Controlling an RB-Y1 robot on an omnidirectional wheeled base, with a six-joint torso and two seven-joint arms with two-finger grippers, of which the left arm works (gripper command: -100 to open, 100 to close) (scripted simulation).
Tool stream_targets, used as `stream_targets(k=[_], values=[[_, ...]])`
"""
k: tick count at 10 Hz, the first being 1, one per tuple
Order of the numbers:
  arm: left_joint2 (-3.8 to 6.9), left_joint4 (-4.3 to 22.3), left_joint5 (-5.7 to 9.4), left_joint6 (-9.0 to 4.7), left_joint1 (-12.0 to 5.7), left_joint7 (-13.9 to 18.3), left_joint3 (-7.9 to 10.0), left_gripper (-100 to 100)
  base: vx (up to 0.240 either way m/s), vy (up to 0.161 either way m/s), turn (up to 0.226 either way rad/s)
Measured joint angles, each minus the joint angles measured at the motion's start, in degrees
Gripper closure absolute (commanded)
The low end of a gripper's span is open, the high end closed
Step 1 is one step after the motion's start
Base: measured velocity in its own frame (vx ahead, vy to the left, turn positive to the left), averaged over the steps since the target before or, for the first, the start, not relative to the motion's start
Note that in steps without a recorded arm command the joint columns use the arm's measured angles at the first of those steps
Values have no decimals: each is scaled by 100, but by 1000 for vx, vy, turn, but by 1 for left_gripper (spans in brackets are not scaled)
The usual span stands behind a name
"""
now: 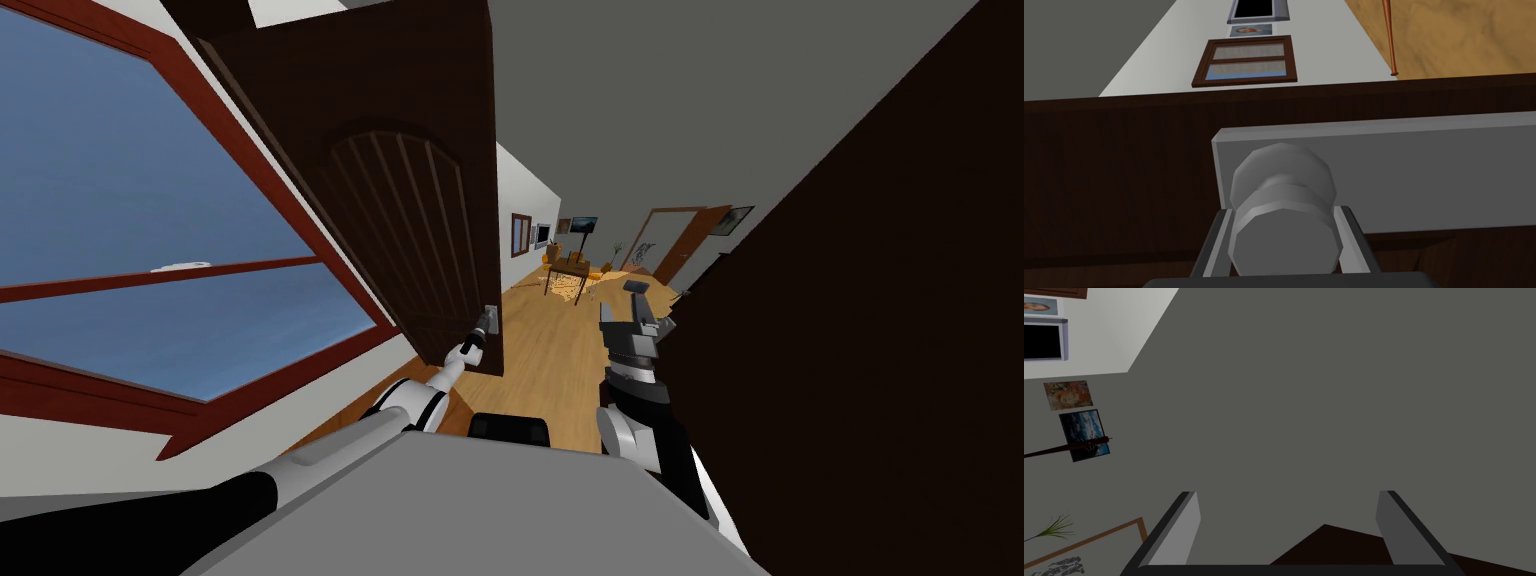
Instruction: Push the door open
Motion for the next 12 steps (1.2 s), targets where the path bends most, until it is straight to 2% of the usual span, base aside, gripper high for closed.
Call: stream_targets(k=[1,2,4,5,6,7,8,9,11,12], values=[[13,-96,4,64,8,-5,10,100,104,-89,59],[17,-358,9,183,159,-28,34,100,114,-102,82],[55,-198,54,172,86,-55,131,100,150,-122,85],[70,-58,80,121,31,-77,192,100,179,-127,78],[80,-88,100,110,67,-109,249,100,151,-146,104],[75,-344,116,210,196,-166,310,100,106,-100,63],[96,-230,137,180,109,-192,362,100,126,-97,55],[121,-282,155,186,150,-197,399,100,167,-144,76],[171,-134,200,146,93,-226,509,100,147,-155,98],[179,-236,221,198,143,-266,571,100,181,-145,106]])
